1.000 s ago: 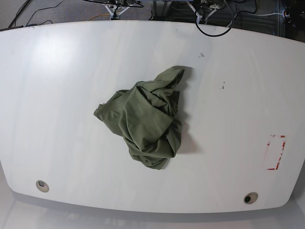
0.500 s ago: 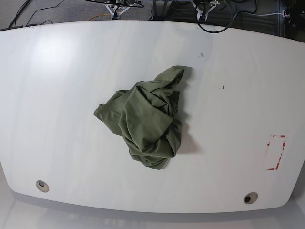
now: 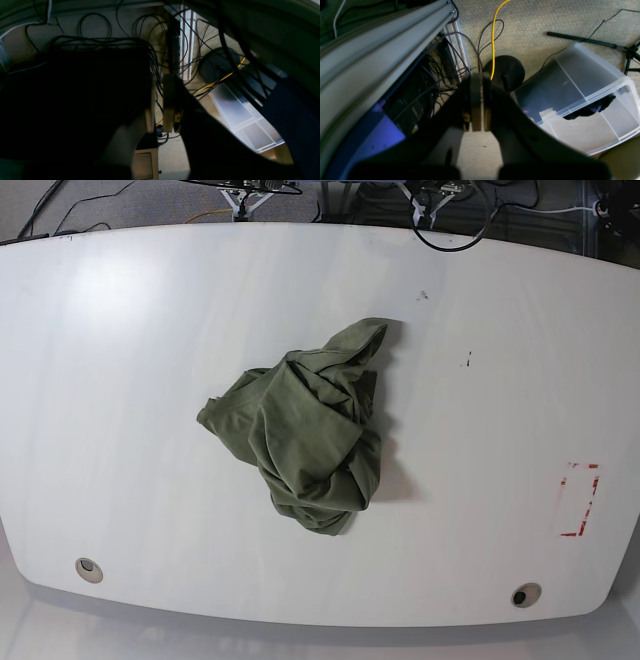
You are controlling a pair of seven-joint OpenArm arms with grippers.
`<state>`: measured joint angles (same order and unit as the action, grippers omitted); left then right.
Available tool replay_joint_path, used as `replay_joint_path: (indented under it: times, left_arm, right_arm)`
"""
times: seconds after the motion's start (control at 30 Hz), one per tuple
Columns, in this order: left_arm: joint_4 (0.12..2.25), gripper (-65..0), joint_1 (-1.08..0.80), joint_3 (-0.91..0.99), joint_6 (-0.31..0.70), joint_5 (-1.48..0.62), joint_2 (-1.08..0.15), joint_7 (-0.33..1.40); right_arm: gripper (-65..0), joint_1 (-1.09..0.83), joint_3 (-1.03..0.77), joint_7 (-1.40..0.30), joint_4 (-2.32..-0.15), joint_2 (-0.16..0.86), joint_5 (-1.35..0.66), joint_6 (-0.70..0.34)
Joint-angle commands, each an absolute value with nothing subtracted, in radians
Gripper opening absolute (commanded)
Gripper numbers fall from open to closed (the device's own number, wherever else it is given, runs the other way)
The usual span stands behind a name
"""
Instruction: Layout the t-shirt on the table in an organized manner, then fold the t-shirt properly
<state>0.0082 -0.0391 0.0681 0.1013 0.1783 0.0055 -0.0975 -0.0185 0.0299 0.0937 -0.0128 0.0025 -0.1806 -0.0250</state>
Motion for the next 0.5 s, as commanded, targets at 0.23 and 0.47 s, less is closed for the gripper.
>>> replay_joint_path:
  times: [0.23, 0.47]
  left_arm:
    - [0.038, -60.8, -0.053, 0.068, 0.099, 0.176, 0.001, -0.124]
    - [0.125, -60.8, -0.113, 0.068, 0.099, 0.176, -0.015, -0.125]
  right_arm:
    - [-64.2, -0.045, 0.028, 0.147, -0.016, 0.002, -0.176, -0.021]
    - [-64.2, -0.105, 0.028, 0.150, -0.099, 0.002, -0.176, -0.019]
